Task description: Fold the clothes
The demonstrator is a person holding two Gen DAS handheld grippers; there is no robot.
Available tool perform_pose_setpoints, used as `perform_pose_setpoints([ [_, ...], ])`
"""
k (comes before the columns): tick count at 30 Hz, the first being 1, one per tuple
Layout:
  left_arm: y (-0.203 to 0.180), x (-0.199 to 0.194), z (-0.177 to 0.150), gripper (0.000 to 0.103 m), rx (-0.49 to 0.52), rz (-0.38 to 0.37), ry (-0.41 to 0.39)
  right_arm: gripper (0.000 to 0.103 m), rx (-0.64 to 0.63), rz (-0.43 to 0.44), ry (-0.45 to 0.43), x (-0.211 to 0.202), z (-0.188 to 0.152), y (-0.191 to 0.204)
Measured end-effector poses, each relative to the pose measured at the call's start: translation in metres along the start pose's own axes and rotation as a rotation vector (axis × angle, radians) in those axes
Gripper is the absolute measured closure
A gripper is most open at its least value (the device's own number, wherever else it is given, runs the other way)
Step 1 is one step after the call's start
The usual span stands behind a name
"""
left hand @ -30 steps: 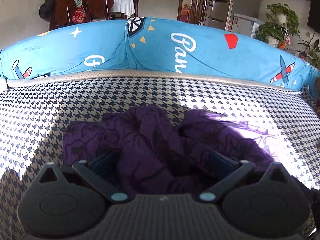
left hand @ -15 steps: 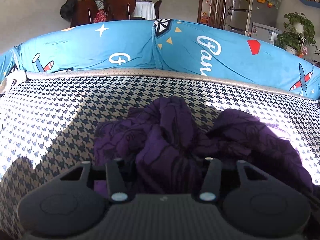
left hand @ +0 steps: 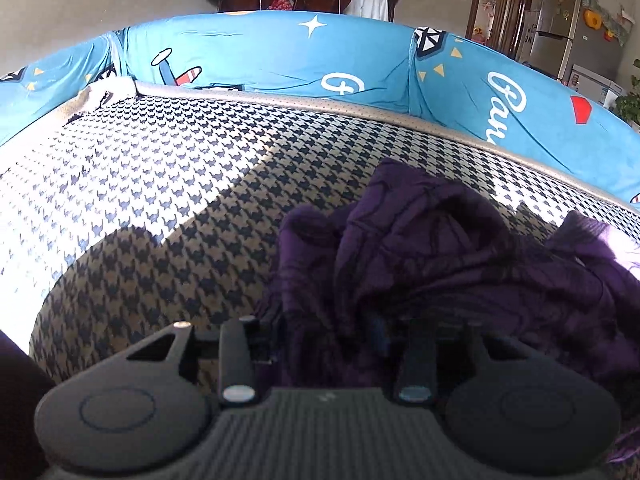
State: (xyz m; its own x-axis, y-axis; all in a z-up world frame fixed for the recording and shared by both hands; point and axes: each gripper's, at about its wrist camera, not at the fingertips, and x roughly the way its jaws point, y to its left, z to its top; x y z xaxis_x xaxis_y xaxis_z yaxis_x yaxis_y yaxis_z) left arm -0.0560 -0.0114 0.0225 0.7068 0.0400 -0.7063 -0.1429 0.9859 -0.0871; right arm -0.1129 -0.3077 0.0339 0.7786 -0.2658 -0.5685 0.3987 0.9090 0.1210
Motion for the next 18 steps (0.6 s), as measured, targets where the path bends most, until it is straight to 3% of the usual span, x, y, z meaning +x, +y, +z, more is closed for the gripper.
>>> perform_pose_setpoints([
  [9, 0.010, -0.012, -0.010, 0.053, -0.010, -0.020, 0.021, 0.062, 0.034, -0.006, 0.010, -0.012, -0.006, -0.013],
  [13, 0.012, -0.019, -0.008, 0.052, -0.034, -0.047, 0.024, 0.060, 0.037, 0.012, -0.022, -0.022, -0.006, -0.015],
  [18, 0.007, -0.043, -0.004, 0.048, -0.026, -0.103, -0.030, 0.060, 0.030, 0.040, -0.069, -0.031, -0.004, -0.013],
])
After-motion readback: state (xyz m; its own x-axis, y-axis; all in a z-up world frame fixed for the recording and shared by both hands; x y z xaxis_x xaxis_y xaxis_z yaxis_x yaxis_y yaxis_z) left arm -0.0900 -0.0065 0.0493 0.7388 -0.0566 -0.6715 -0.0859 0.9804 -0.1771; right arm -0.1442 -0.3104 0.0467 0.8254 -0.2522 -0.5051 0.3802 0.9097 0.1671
